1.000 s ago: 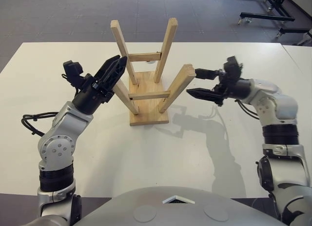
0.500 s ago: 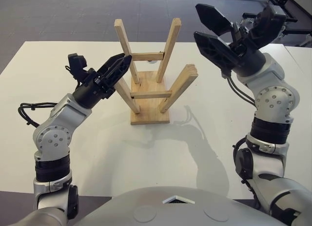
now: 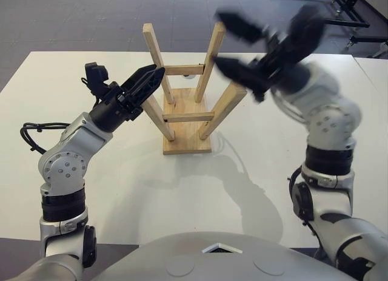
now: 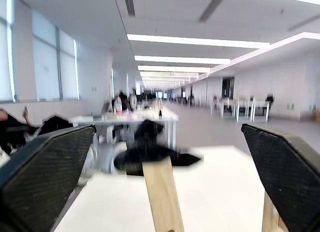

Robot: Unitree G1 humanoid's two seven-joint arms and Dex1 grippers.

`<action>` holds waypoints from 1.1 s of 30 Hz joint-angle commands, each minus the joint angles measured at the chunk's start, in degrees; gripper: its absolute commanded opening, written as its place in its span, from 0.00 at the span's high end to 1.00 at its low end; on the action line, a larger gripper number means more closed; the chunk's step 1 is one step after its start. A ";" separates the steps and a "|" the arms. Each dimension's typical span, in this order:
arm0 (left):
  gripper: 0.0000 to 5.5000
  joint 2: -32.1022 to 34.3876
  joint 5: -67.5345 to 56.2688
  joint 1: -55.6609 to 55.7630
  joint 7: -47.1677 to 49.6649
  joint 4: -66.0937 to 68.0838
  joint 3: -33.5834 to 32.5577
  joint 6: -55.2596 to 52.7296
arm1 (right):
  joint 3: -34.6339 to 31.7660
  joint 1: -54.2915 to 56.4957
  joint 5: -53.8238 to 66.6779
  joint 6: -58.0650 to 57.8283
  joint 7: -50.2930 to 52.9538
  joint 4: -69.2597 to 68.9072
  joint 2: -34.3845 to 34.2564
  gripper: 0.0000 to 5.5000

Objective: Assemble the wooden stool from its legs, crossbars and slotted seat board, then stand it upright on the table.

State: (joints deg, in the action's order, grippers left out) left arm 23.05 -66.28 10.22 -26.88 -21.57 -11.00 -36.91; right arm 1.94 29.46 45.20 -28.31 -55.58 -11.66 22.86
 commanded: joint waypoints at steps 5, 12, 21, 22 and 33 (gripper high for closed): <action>0.53 0.26 1.74 -0.60 -0.58 0.19 0.36 -0.78 | 8.44 -3.39 -9.06 1.64 -1.75 4.55 4.05 0.02; 0.53 -0.46 2.06 -0.19 -0.86 -0.07 -0.74 0.30 | -5.86 4.02 6.53 -0.06 3.88 3.00 -1.04 0.02; 0.53 3.43 -8.92 6.00 -0.44 -7.36 -9.29 1.76 | -11.94 5.27 10.81 -1.42 6.75 5.87 -2.41 0.02; 0.53 3.71 -10.16 7.20 -0.11 -7.41 -9.85 1.96 | -11.94 5.20 10.54 -1.13 6.88 6.14 -2.63 0.02; 0.53 4.91 -5.59 17.94 -1.67 3.35 0.39 -2.80 | -11.63 5.01 7.93 1.11 6.71 7.37 -4.55 0.02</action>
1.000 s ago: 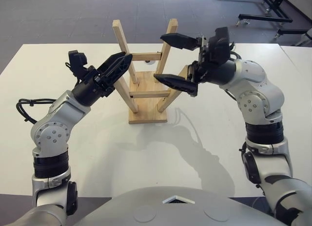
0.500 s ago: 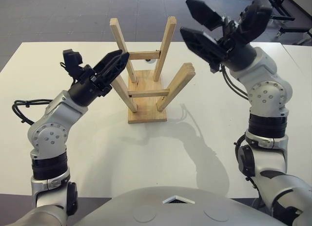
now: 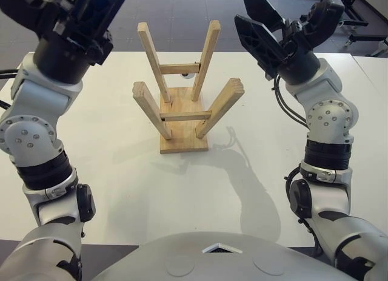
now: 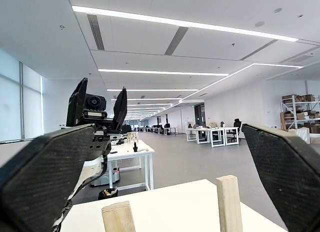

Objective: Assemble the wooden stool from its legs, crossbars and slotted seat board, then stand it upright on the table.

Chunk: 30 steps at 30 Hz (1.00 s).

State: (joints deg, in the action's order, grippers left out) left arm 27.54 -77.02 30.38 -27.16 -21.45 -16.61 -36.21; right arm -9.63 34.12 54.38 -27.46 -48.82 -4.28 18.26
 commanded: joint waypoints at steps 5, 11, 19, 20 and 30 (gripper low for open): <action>0.53 -0.72 16.31 -10.87 -5.62 7.67 16.83 -5.34 | 0.55 -0.25 -1.81 -0.17 -0.24 -0.99 0.38 0.02; 0.53 -1.63 14.13 -6.34 -4.89 6.27 11.40 -2.98 | 0.11 -0.68 -2.19 -0.19 -0.10 -1.00 0.38 0.02; 0.53 -0.43 7.61 -5.91 7.50 -7.07 -3.24 1.29 | -6.01 -2.46 -2.22 0.12 0.17 4.44 3.38 0.02; 0.53 0.78 7.16 -8.23 8.21 -8.27 -5.25 0.89 | -6.26 -3.66 -2.84 -0.32 -0.11 4.78 4.49 0.02; 0.53 3.71 15.94 -46.47 2.00 -12.53 -10.49 -1.62 | -3.44 -11.01 -13.18 1.56 -1.90 8.76 9.77 0.02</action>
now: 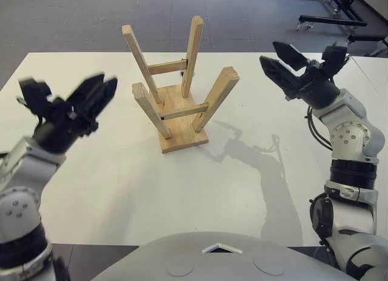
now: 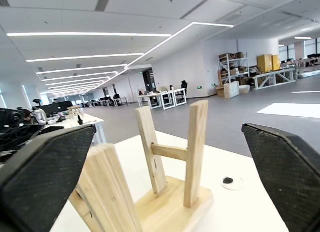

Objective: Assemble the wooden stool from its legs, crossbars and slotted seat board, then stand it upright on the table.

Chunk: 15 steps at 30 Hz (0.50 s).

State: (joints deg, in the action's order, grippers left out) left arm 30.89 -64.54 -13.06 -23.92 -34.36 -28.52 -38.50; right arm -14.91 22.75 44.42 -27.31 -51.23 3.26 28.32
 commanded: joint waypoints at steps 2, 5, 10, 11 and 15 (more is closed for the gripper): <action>0.53 -0.44 4.45 -2.03 -0.33 0.29 3.03 1.08 | 3.62 0.90 -5.40 2.68 0.33 1.88 -0.85 0.02; 0.53 -1.96 4.36 1.40 0.88 0.25 6.06 1.28 | 5.14 0.84 -6.69 3.40 -0.31 1.80 -1.57 0.02; 0.53 -2.45 2.72 3.58 1.09 -0.57 7.63 0.90 | 6.11 0.80 -8.23 4.62 -1.20 3.51 -2.31 0.02; 0.53 -2.21 1.94 4.58 1.40 -1.05 7.92 0.57 | 6.49 0.84 -8.56 4.79 -1.34 3.67 -2.52 0.02; 0.53 -1.59 0.17 8.55 2.47 -1.95 10.08 -0.22 | 7.42 1.09 -9.34 5.32 -1.91 4.23 -3.45 0.02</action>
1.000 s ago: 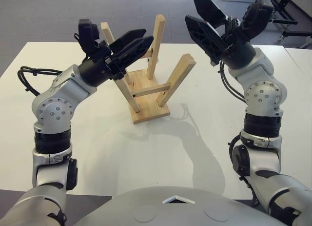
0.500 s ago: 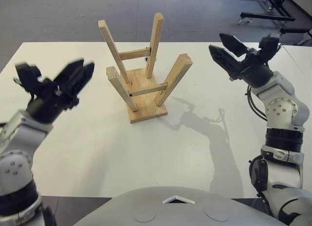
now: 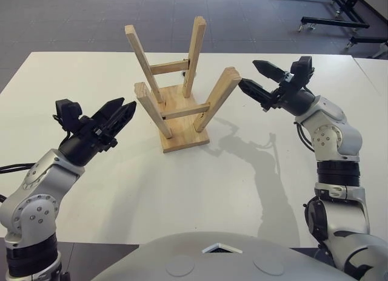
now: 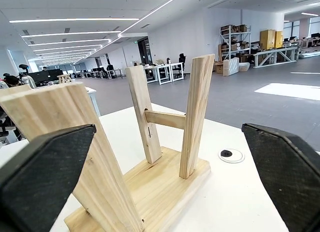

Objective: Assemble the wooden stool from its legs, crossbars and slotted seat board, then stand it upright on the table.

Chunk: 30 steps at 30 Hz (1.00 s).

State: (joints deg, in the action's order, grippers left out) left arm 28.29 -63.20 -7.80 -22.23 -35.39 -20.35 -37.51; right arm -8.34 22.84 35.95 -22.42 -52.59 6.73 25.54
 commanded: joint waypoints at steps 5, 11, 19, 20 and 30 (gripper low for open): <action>0.53 1.74 -1.03 6.13 0.07 0.29 3.99 -1.85 | 2.48 1.31 -1.34 0.68 -1.31 0.28 -1.97 0.02; 0.53 2.73 1.62 4.92 -1.55 2.11 6.18 -2.29 | 3.84 1.67 -1.64 0.46 -2.22 -1.10 -2.64 0.02; 0.53 1.17 2.82 7.60 -2.01 1.82 10.03 -2.00 | 7.66 1.07 -3.32 0.60 -3.92 -4.16 -2.60 0.02; 0.53 1.22 2.91 8.22 -2.01 2.01 10.23 -2.04 | 8.14 0.87 -3.46 0.47 -4.00 -4.79 -2.72 0.02; 0.53 -0.86 6.56 10.28 -2.70 2.92 15.30 -2.53 | 10.76 1.25 -4.29 0.38 -4.96 -6.26 -3.64 0.02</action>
State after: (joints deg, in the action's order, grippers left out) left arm 29.05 -55.42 -0.20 -21.63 -29.73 -14.27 -36.83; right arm -5.03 22.25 30.88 -21.25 -52.72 4.53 26.00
